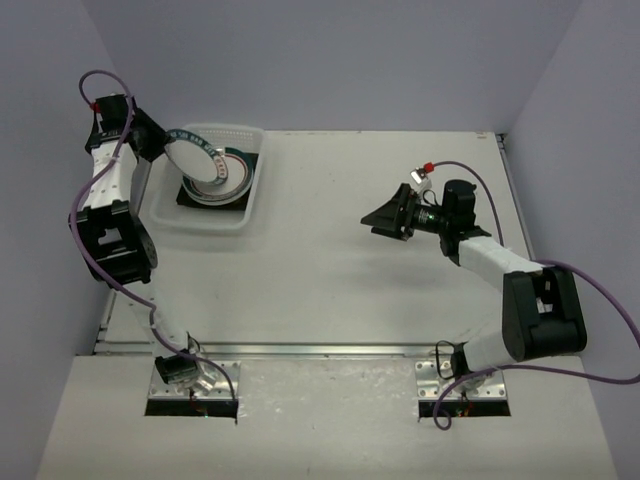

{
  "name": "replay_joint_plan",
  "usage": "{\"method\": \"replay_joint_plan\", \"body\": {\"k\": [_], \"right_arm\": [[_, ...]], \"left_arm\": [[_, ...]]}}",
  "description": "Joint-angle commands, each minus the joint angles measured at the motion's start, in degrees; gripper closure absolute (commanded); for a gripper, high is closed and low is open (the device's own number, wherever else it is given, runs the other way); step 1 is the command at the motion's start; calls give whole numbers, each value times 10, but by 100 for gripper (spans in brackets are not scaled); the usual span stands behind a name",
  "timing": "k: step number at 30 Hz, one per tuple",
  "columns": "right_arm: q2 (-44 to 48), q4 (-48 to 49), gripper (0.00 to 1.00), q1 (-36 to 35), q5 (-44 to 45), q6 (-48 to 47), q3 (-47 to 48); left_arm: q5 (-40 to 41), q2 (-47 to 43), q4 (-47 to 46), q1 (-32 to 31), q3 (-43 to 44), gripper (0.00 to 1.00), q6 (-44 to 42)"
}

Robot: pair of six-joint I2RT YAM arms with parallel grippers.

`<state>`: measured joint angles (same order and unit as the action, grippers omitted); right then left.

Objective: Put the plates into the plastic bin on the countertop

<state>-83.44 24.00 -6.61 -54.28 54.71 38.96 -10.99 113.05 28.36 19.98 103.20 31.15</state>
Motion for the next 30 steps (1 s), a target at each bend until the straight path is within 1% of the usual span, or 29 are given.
{"method": "replay_joint_plan", "body": {"k": [1, 5, 6, 7, 8, 9, 11, 12, 16, 18, 19, 20, 21, 22, 23, 24, 25, 27, 28, 30], "right_arm": [[-1, 41, 1, -2, -24, 4, 10], [-1, 43, 1, -1, -24, 4, 9], [-1, 43, 1, -1, -24, 4, 9], [0, 43, 1, -1, -26, 4, 9], [0, 42, 1, -1, -27, 4, 8], [2, 42, 1, -1, -26, 3, 8], [4, 38, 1, -1, -25, 2, 8], [5, 38, 1, -1, -27, 2, 9], [11, 22, 1, -2, -23, -7, 10], [25, -15, 1, -2, -5, -32, 18], [49, -90, 1, -3, 50, -76, 33], [72, -116, 1, -3, 69, -112, 38], [110, -235, 1, -22, 146, -171, 74], [135, -312, 1, -38, 248, -224, 100], [152, -351, 1, -52, 335, -261, 115], [176, -398, 1, -74, 409, -282, 137], [203, -447, 1, -106, 494, -302, 159], [259, -523, 1, -118, 590, -321, 189], [277, -546, 1, -118, 609, -330, 199], [314, -612, 1, -118, 641, -337, 227]], "left_arm": [[4, 5, 40, -12, 52, 61, -17], [-3, 19, 65, -33, 67, 51, -42], [-2, 19, 66, -37, 66, 47, -44], [-1, 21, 73, -43, 67, 37, -48], [4, 23, 85, -47, 71, 32, -54], [16, 22, 95, -54, 74, 24, -62], [51, 20, 109, -66, 80, 1, -71], [69, 19, 111, -68, 81, 0, -72], [93, -12, 123, -78, 83, 0, -85], [111, -43, 130, -94, 81, 0, -99], [162, -84, 129, -119, 61, 0, -114], [182, -117, 120, -127, 37, 0, -125], [205, -170, 101, -151, -10, 0, -136], [229, -208, 87, -177, -46, 0, -144], [247, -247, 77, -200, -74, 0, -147], [258, -303, 62, -222, -119, 0, -148], [263, -346, 39, -241, -192, 0, -151], [285, -403, 27, -279, -255, 0, -151], [299, -447, 31, -295, -297, 0, -160], [357, -494, 43, -322, -337, 0, -159]]}}
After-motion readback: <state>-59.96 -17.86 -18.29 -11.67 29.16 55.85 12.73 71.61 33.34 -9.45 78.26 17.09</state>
